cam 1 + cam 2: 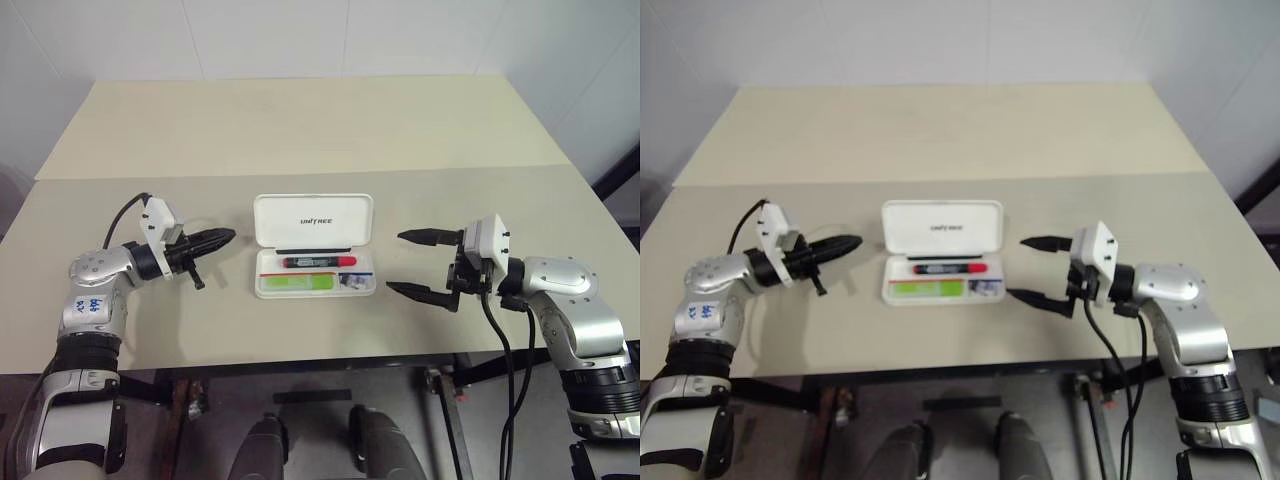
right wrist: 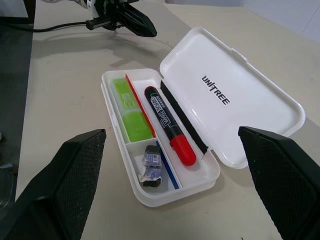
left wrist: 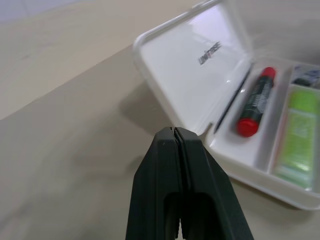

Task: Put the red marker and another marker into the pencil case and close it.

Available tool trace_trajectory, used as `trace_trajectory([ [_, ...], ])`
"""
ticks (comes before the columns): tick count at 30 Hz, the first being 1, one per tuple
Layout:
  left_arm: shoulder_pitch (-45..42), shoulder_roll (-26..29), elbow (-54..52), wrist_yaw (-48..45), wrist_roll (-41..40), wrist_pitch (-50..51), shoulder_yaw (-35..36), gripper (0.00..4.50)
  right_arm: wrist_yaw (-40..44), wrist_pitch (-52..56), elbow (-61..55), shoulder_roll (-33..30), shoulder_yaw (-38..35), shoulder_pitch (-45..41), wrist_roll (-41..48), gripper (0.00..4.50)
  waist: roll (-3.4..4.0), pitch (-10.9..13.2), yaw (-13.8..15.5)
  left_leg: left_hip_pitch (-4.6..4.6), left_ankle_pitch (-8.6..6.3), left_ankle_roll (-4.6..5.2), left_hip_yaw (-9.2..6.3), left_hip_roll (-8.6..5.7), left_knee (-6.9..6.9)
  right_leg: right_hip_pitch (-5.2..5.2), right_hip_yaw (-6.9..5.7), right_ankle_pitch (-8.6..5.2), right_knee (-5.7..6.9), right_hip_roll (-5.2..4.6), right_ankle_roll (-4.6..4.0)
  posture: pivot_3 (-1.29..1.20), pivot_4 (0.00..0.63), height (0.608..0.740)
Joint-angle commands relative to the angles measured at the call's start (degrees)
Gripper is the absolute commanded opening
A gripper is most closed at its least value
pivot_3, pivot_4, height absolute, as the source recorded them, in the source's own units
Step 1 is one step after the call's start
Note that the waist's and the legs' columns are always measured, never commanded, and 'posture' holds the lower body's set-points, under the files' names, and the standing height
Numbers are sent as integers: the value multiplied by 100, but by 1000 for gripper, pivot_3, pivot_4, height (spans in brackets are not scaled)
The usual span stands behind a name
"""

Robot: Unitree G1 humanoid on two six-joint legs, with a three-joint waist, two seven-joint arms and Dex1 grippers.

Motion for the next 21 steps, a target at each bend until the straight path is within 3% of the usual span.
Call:
trace_trajectory([
  [1, -417, -174, 546, 736, 413, -122, -43, 33, -101, -93, -308, -18, -114, 5, 79, 4500, 0, 0, 10, 0, 1, 2, -1, -2, 2, 0, -1, 1, 2, 0, 1, 0, 150, 740],
  [9, -1132, -659, 1203, 801, 573, -546, -168, 33, -312, -68, -542, 22, -85, 216, 95, 4500, -2, 0, 33, -6, 1, 2, 1, -8, 1, 1, -1, 4, -6, -2, 7, 0, 150, 740],
  [21, -994, -829, 885, -166, 278, -1482, -124, 33, -663, 242, -922, 140, -98, 240, 306, 4500, -2, 0, 3, -5, 1, 1, 2, -6, 3, 1, 1, 4, -3, -2, 7, 0, 150, 740],
])
